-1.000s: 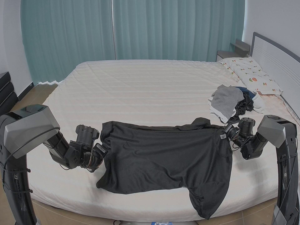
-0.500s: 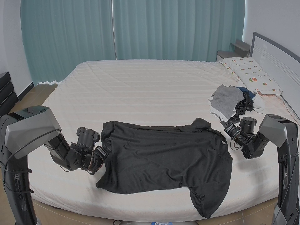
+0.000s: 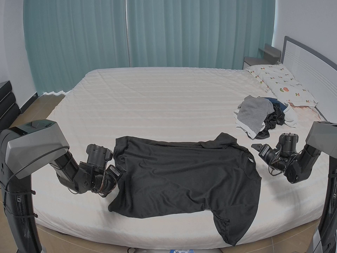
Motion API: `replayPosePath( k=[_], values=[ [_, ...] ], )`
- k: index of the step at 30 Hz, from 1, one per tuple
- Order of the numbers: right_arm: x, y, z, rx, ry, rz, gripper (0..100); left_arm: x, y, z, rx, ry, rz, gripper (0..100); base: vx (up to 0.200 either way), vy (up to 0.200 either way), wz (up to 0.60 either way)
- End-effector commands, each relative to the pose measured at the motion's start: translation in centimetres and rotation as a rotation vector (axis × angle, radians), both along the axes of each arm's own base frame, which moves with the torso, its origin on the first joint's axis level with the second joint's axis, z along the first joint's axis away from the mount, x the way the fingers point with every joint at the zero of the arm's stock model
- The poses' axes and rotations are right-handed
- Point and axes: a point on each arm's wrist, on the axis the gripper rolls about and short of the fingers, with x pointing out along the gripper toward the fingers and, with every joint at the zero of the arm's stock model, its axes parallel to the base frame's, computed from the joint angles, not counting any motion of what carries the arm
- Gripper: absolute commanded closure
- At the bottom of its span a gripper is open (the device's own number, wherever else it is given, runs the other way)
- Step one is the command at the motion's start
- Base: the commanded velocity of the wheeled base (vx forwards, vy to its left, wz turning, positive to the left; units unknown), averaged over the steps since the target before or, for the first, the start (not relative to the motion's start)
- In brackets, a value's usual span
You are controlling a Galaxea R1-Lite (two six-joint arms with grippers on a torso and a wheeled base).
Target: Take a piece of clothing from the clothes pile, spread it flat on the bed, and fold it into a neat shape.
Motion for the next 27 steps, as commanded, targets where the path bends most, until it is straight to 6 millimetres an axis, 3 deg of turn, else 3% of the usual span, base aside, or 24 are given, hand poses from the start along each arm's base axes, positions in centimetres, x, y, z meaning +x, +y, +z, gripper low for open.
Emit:
replayPosePath(
  k=[1, 5, 7, 8, 10, 16, 23, 27],
  values=[
    [-7.0, 0.6, 1.2, 0.012, 0.104, 0.027, 0, -0.6, -0.7, 0.8, -0.016, -0.015, -0.018, 0, 0.0, 0.0, 0.0],
    [-9.8, 0.7, 0.7, 0.044, 0.146, 0.077, 0, -1.6, -1.5, 1.7, -0.012, -0.027, -0.053, 0, 0.0, 0.0, 0.0],
    [-10.1, 0.8, 0.6, 0.05, 0.153, 0.086, 0, -1.7, -1.5, 1.8, -0.011, -0.026, -0.057, 0, 0.0, 0.0, 0.0],
    [-11.5, 0.8, -0.3, 0.076, 0.187, 0.146, 0, -2.6, -1.3, 2.1, -0.002, -0.019, -0.06, 0, -0.2, 0.0, 0.0],
    [-12.2, 0.9, -0.7, 0.082, 0.187, 0.169, 0, -3.4, -1.0, 2.6, -0.007, -0.019, -0.06, 0, -0.2, 0.0, 0.0],
    [-13.6, 1.0, -1.6, 0.08, 0.21, 0.183, 0, -5.4, -1.4, 2.1, -0.036, 0.023, -0.116, 0, -0.2, 0.0, 0.0],
    [-13.6, 1.3, -4.3, 0.052, 0.255, 0.205, 0, -5.3, -1.4, 0.5, -0.021, 0.044, -0.113, 0, 0.0, 0.0, 0.0],
    [-13.7, 2.7, -4.9, 0.04, 0.243, 0.253, 0, -5.6, -1.5, 0.4, -0.027, 0.026, -0.121, 0, 0.0, 0.0, 0.0]
  ],
)
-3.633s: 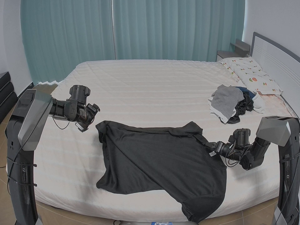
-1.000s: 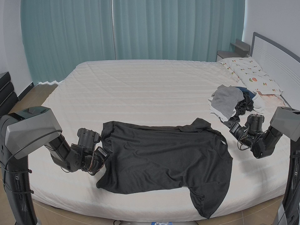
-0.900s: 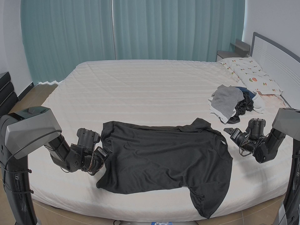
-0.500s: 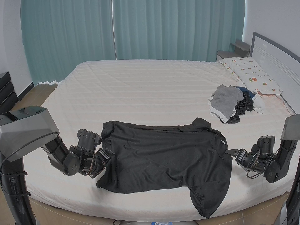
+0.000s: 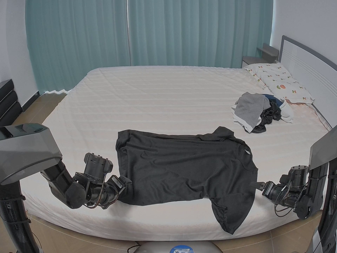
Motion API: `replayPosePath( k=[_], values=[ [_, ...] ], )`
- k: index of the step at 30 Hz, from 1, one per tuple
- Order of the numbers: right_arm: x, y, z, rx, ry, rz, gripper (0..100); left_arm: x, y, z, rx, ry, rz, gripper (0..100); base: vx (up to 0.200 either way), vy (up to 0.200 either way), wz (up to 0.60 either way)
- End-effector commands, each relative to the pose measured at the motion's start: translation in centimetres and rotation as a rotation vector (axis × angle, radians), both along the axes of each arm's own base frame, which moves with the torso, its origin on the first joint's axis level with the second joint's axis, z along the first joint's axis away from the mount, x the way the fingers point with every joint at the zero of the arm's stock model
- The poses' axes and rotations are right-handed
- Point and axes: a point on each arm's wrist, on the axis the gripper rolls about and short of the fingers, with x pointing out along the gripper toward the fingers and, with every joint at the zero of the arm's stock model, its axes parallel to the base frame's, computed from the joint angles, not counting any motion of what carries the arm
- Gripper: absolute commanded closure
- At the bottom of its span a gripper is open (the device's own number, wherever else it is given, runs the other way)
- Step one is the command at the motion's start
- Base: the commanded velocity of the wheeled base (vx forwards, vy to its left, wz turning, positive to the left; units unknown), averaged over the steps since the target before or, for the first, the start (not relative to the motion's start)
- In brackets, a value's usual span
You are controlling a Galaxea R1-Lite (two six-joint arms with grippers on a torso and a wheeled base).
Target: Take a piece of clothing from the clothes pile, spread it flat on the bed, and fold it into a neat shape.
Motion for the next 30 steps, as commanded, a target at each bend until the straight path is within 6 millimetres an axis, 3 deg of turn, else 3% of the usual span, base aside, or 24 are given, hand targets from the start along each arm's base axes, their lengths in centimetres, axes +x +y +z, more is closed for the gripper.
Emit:
replayPosePath(
  k=[1, 7, 19, 20, 27, 30],
  values=[
    [-0.6, 1.5, -2.3, -0.015, 0.078, 0.057, 0, -0.5, -0.2, -1.0, 0.011, 0.014, -0.011, 0, 0.0, 0.0, 0.0],
    [-0.6, 3.4, -2.7, -0.051, 0.078, 0.091, 0, -0.7, -0.4, -1.2, 0.015, 0.012, -0.018, 0, 0.0, 0.0, 0.0],
    [1.2, 3.7, -3.1, -0.066, 0.028, 0.057, 0, -0.7, -0.5, -1.2, 0.016, 0.014, -0.02, 0, 0.0, 0.0, 0.0],
    [1.2, 3.7, -3.2, -0.067, 0.029, 0.054, 100, -0.7, -0.5, -1.2, 0.016, 0.014, -0.02, 0, 0.0, 0.0, 0.0],
    [0.6, 2.4, -3.1, -0.088, 0.052, 0.001, 100, -0.7, -0.5, -1.3, 0.018, 0.014, -0.02, 0, 0.0, 0.0, 0.0],
    [-0.7, 1.6, -3.2, -0.119, 0.097, -0.002, 100, -0.8, -0.4, -1.3, 0.019, 0.016, -0.02, 0, 0.0, 0.0, 0.0]
  ],
)
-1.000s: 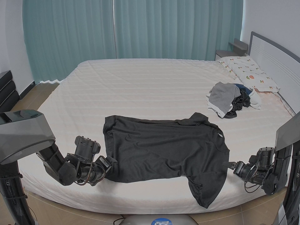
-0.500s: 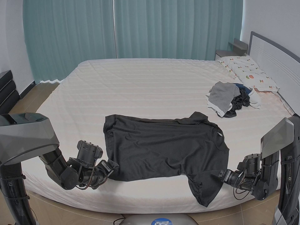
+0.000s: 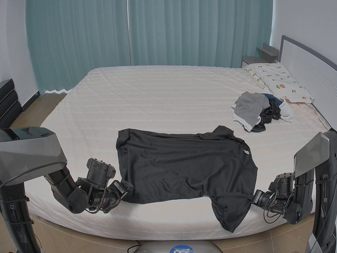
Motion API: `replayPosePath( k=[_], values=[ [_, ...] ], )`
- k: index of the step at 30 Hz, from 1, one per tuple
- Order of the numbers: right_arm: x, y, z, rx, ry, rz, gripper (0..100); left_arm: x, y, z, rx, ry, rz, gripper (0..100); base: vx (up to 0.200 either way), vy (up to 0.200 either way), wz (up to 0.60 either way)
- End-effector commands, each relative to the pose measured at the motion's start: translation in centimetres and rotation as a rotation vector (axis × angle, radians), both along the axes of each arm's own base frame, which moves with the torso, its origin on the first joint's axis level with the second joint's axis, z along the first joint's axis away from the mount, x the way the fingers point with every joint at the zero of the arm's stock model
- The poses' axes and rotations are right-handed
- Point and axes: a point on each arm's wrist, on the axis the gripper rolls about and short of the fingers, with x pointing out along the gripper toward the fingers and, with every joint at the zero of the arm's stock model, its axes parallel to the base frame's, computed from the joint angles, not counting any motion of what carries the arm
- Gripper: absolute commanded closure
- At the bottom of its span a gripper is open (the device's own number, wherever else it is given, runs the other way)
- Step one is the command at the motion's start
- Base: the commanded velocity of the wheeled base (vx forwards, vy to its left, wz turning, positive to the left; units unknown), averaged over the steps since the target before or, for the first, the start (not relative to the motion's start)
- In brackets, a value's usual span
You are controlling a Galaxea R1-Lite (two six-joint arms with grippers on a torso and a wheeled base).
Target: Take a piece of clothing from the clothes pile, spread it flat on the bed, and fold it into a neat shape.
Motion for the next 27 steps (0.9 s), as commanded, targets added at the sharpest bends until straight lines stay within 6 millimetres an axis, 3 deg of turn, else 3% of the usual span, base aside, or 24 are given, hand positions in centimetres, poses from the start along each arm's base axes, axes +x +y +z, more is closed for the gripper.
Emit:
replayPosePath(
  k=[1, 9, 15, 27],
  values=[
    [-1.5, -1.6, 0.1, -0.053, 0.041, -0.015, 100, 0.0, 0.0, -0.2, 0.004, 0.006, 0.001, 0, 0.0, 0.0, 0.0],
    [-2.2, -3.5, 1.4, -0.082, 0.018, -0.026, 100, 0.0, -0.1, -0.9, 0.054, 0.008, 0.028, 0, 0.0, 0.0, 0.0],
    [-2.5, -4.6, 1.2, -0.144, 0.022, -0.005, 100, 0.5, 0.1, -1.3, 0.099, -0.003, 0.034, 0, 0.0, 0.0, 0.0],
    [-2.1, -4.6, 0.9, -0.111, 0.019, 0.017, 100, 1.9, -0.5, -2.4, 0.159, -0.112, 0.063, 0, 0.0, 0.0, 0.0]
  ],
)
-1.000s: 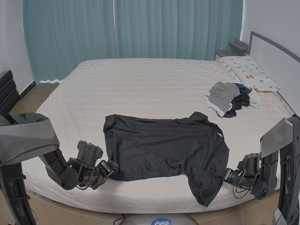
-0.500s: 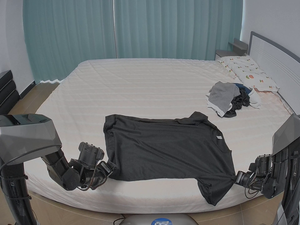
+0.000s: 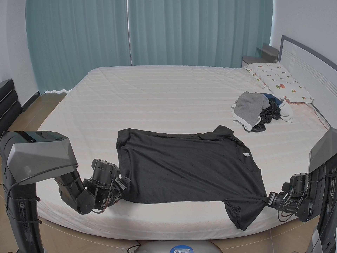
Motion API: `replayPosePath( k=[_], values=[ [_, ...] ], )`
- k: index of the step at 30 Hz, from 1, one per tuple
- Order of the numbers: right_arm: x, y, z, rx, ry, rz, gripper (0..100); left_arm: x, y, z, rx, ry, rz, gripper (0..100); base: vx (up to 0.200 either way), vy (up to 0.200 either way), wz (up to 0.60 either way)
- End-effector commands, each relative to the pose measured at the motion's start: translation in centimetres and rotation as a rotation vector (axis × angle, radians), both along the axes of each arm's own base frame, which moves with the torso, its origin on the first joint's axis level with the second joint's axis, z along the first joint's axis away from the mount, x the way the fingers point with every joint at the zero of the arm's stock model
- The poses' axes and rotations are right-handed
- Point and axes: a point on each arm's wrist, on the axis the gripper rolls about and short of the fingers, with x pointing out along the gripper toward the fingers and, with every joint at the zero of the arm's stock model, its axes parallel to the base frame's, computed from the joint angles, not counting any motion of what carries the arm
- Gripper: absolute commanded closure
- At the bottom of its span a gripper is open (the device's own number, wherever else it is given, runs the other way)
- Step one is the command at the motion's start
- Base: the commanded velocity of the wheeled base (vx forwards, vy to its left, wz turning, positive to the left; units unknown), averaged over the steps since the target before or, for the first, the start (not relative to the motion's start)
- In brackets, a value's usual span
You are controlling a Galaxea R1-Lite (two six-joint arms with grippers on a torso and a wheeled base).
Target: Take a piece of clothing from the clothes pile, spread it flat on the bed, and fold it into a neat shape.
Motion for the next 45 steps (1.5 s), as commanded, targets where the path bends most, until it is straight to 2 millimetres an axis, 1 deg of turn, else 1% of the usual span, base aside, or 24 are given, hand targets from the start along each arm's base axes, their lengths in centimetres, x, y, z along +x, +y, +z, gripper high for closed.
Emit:
replayPosePath(
  k=[1, 5, 8, 9, 14, 17, 19, 21, 26, 30, 34, 35, 36, 40, 42, 45],
  values=[
    [0.1, 0.1, -0.1, 0.002, -0.003, 0.006, 100, 0.1, -0.2, -1.2, 0.017, 0.025, -0.009, 0, 0.0, 0.0, 0.0],
    [0.1, 0.3, -0.1, 0.004, -0.004, 0.011, 100, 0.5, -0.4, -1.9, 0.057, 0.029, -0.037, 0, 0.0, 0.0, 0.0],
    [0.1, 0.3, -0.1, 0.004, -0.004, 0.011, 100, 1.0, -0.6, -1.7, 0.05, 0.012, -0.037, 0, 0.0, 0.0, 0.0],
    [0.1, 0.3, -0.1, 0.004, -0.004, 0.011, 100, 1.1, -0.6, -1.7, 0.05, 0.009, -0.036, 100, 0.0, 0.0, 0.0],
    [0.1, 0.2, -0.1, 0.005, -0.004, 0.009, 100, 0.9, -0.4, -2.1, 0.075, 0.026, -0.022, 100, 0.0, 0.0, 0.0],
    [0.1, 0.2, -0.1, 0.005, -0.003, 0.011, 100, 0.8, -0.1, -2.1, 0.103, 0.023, 0.006, 100, 0.0, 0.0, 0.0],
    [0.1, 0.2, 0.0, 0.005, -0.009, 0.009, 100, 0.3, 0.1, -1.8, 0.112, 0.032, 0.006, 100, 0.0, 0.0, 0.0],
    [0.1, 0.2, 0.2, 0.005, -0.012, 0.009, 100, -0.7, 0.4, -1.5, 0.128, 0.06, -0.001, 100, 0.0, 0.0, 0.0],
    [-0.2, 0.2, 0.2, -0.001, -0.004, 0.015, 100, -2.0, 1.1, 0.4, 0.161, 0.081, -0.021, 100, 0.0, 0.0, 0.0],
    [-0.6, 0.3, 0.6, -0.005, -0.005, 0.024, 100, -2.7, 1.4, 0.7, 0.201, 0.144, -0.037, 100, 0.0, 0.0, 0.0],
    [-1.7, 0.6, 1.2, 0.006, 0.006, 0.083, 100, -3.0, 1.7, 0.3, 0.262, 0.193, -0.05, 100, 0.0, 0.0, 0.0],
    [-1.7, 0.6, 1.2, 0.006, 0.006, 0.083, 100, -3.0, 1.7, 0.3, 0.262, 0.193, -0.05, 100, 0.0, 0.0, 0.0],
    [-2.0, 0.6, 1.2, -0.006, 0.015, 0.108, 100, -3.0, 2.2, 0.1, 0.281, 0.204, -0.05, 100, 0.0, 0.0, 0.0],
    [-2.0, 0.6, 1.0, -0.015, 0.019, 0.116, 100, -3.1, 2.7, 0.0, 0.3, 0.218, -0.054, 100, 0.0, 0.0, 0.0],
    [-2.1, 0.6, 1.2, -0.016, 0.018, 0.117, 100, -3.6, 3.1, -0.2, 0.329, 0.254, -0.078, 100, 0.0, 0.0, 0.0],
    [-2.4, 0.5, 0.9, -0.034, 0.058, 0.134, 100, -4.1, 3.0, -0.5, 0.348, 0.291, -0.097, 100, 0.0, 0.0, 0.0]
  ],
)
